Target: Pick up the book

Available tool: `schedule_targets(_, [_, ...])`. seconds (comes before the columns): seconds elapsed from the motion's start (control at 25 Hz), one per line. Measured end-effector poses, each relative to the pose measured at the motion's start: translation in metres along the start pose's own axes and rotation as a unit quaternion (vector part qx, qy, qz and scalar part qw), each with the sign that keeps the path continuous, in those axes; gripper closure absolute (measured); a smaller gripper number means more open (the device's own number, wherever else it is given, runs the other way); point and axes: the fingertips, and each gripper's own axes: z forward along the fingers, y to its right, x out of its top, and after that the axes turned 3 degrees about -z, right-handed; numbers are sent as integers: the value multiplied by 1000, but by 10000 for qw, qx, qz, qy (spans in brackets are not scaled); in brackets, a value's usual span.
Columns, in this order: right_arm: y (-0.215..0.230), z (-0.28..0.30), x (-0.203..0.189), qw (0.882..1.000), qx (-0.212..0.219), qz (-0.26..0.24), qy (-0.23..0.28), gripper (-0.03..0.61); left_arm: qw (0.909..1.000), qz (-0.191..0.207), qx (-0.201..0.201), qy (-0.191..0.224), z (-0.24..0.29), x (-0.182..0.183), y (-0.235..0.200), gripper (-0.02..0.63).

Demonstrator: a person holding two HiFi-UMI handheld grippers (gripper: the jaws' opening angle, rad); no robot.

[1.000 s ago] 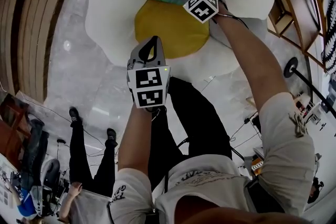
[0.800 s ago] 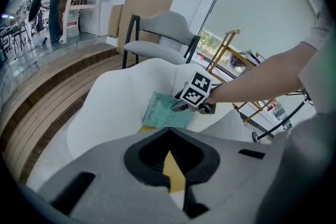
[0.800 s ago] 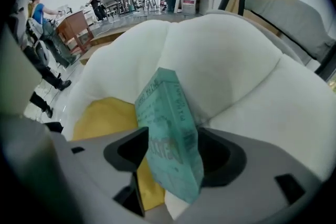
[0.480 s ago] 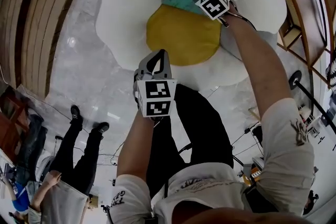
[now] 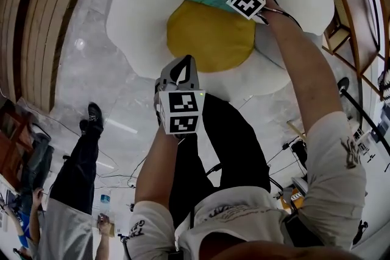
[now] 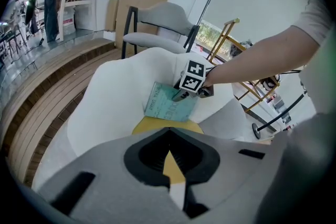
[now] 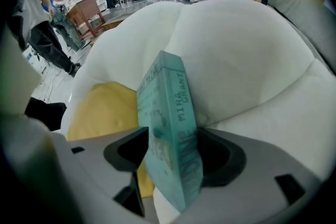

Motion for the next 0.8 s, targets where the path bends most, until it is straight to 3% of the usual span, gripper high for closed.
schedule_targets(0.44, [-15,-11,-3,9936,882,-645,-297,310,10000,12,-27,-37,5,3,4,594])
schedule_targets(0.68, [-19,-16,4,9905,1082,-803,-274,311,9999,-2,-64,-99,7,0,5,594])
schedule_targets(0.8, [-19,-13,-1,9871,1018,-1153,-446,311,9999,4,-71,-114,9,-1,5,594])
